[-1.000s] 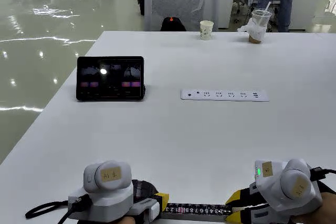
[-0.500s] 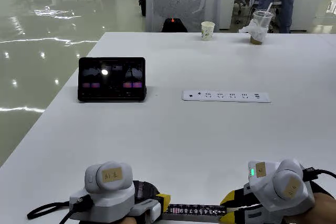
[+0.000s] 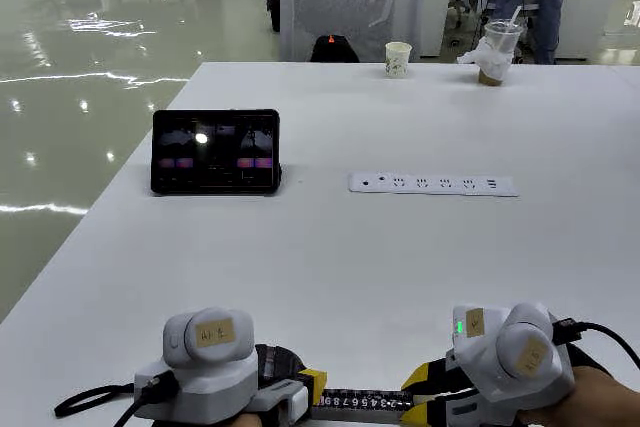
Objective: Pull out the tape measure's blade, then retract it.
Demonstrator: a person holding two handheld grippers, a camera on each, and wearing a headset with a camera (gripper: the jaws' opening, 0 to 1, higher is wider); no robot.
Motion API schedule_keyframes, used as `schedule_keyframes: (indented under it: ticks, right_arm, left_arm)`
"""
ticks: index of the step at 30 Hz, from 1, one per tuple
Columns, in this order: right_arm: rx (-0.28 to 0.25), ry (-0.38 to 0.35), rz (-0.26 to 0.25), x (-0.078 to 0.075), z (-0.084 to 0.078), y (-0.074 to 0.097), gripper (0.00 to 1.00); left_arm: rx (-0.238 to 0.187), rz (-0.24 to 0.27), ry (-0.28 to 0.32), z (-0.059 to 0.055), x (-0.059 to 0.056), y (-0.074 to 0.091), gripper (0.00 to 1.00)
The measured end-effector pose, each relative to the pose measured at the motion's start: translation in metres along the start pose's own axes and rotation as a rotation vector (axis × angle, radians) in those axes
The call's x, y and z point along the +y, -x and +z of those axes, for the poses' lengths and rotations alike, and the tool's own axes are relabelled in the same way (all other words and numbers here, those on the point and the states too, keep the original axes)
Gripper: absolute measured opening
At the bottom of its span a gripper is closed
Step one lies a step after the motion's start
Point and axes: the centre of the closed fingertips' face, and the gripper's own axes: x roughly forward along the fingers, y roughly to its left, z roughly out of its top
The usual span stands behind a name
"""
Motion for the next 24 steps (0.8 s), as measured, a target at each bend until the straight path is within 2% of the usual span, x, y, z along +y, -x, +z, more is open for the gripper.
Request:
schedule_keyframes:
  ticks: [24]
  right_arm:
    - [-0.025,0.024,0.009,0.002,0.03,-0.027,0.11]
  left_arm:
    - [0.004,-0.009,0.02,0.0,0.001,0.0,0.63]
